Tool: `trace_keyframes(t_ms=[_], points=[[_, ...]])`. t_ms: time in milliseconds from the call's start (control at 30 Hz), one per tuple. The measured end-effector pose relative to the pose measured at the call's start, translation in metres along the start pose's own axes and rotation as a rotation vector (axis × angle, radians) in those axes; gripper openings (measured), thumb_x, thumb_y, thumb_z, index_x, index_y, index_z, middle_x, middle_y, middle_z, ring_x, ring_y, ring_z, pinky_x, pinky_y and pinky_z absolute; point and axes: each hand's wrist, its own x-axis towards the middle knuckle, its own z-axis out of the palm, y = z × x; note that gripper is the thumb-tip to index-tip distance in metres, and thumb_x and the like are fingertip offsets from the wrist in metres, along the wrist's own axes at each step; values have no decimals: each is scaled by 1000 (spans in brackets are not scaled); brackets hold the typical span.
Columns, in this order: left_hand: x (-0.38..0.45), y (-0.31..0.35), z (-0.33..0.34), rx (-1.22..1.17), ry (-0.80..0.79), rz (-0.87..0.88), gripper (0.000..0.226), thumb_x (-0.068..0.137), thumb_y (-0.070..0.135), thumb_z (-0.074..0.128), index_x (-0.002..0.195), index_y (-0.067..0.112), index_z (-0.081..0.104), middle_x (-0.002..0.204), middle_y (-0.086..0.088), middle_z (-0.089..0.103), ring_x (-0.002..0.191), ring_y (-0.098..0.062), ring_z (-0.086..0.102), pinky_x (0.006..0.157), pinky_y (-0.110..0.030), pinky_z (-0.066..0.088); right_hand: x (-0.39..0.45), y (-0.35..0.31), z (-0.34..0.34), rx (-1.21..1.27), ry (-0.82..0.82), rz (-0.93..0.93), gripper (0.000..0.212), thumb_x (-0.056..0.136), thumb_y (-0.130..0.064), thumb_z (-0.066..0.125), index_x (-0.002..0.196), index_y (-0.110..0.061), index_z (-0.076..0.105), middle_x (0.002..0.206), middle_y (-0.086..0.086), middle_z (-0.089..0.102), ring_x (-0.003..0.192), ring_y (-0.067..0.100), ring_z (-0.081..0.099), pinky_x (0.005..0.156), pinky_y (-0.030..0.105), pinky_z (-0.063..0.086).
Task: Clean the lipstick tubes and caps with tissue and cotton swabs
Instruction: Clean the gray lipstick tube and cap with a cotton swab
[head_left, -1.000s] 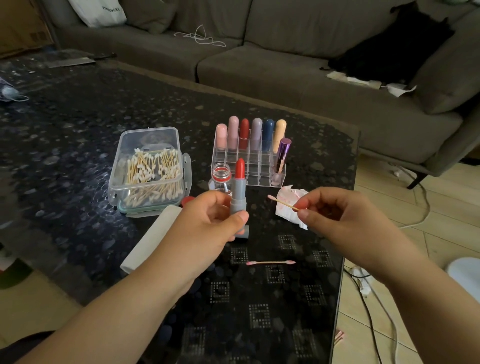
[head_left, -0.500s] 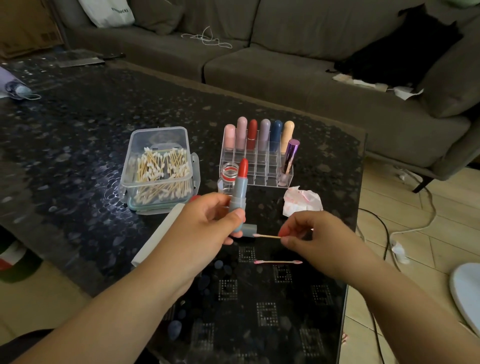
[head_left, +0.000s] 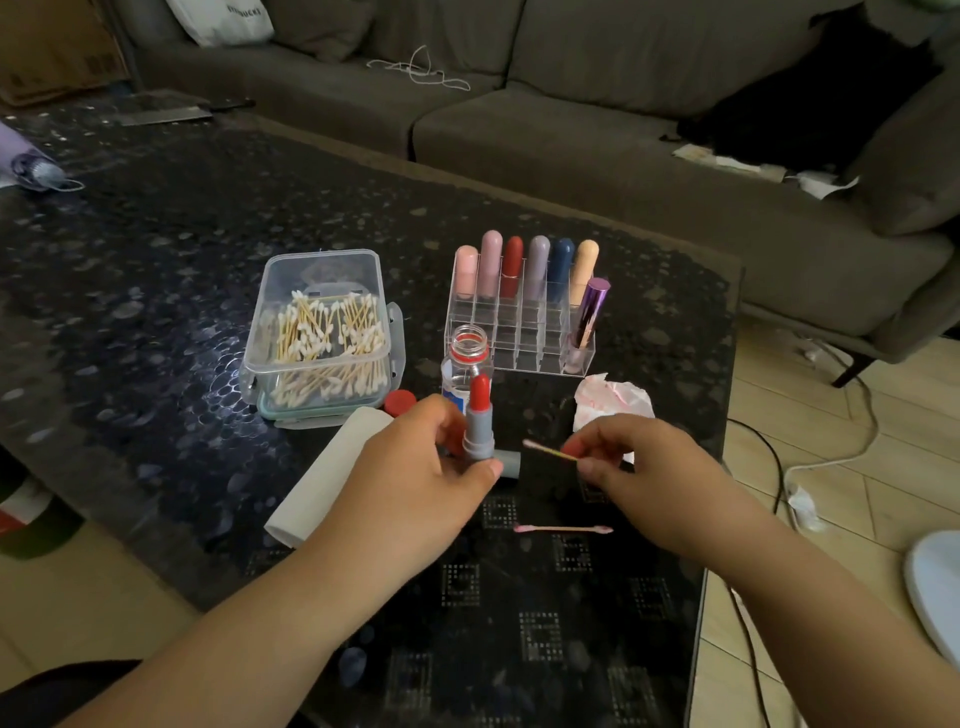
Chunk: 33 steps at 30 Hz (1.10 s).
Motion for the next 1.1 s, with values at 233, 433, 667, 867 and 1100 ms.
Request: trace_keyframes(t_ms=[233, 433, 667, 867, 1100], points=[[4, -7, 8, 103, 43, 17, 26, 80, 24, 73, 76, 33, 49, 77, 15, 61, 75, 1, 58, 58, -7, 39, 9, -2, 10, 55, -31, -2, 13, 101, -16, 36, 101, -21, 48, 85, -4, 60, 71, 7, 52, 54, 11, 40], [8, -17, 11, 119, 91, 23, 27, 77, 18, 75, 72, 29, 51, 74, 10, 64, 74, -5, 62, 63, -14, 43, 22, -15, 31, 72, 18, -12, 8, 94, -13, 41, 102, -15, 44, 75, -2, 52, 67, 11, 48, 65, 31, 41], [15, -24, 6, 115, 123, 30, 21, 75, 14, 76, 74, 22, 56, 76, 4, 68, 76, -8, 65, 69, -23, 47, 28, -17, 39, -123, 0, -106, 21, 85, -35, 63, 103, -24, 59, 71, -13, 49, 76, 10, 53, 66, 24, 44], [17, -23, 7, 112, 93, 41, 23, 75, 16, 76, 74, 25, 55, 76, 7, 68, 76, -6, 65, 74, -26, 51, 27, -11, 27, -113, 87, -85, 23, 85, -37, 66, 102, -22, 64, 71, -12, 50, 68, 5, 48, 55, 13, 36], [17, -22, 14, 119, 90, 55, 32, 76, 17, 77, 68, 32, 50, 68, 15, 62, 68, 2, 59, 60, -5, 40, 8, -8, 2, -44, 174, -55, 21, 84, -39, 67, 102, -30, 63, 72, -14, 51, 64, 2, 47, 52, 8, 37]])
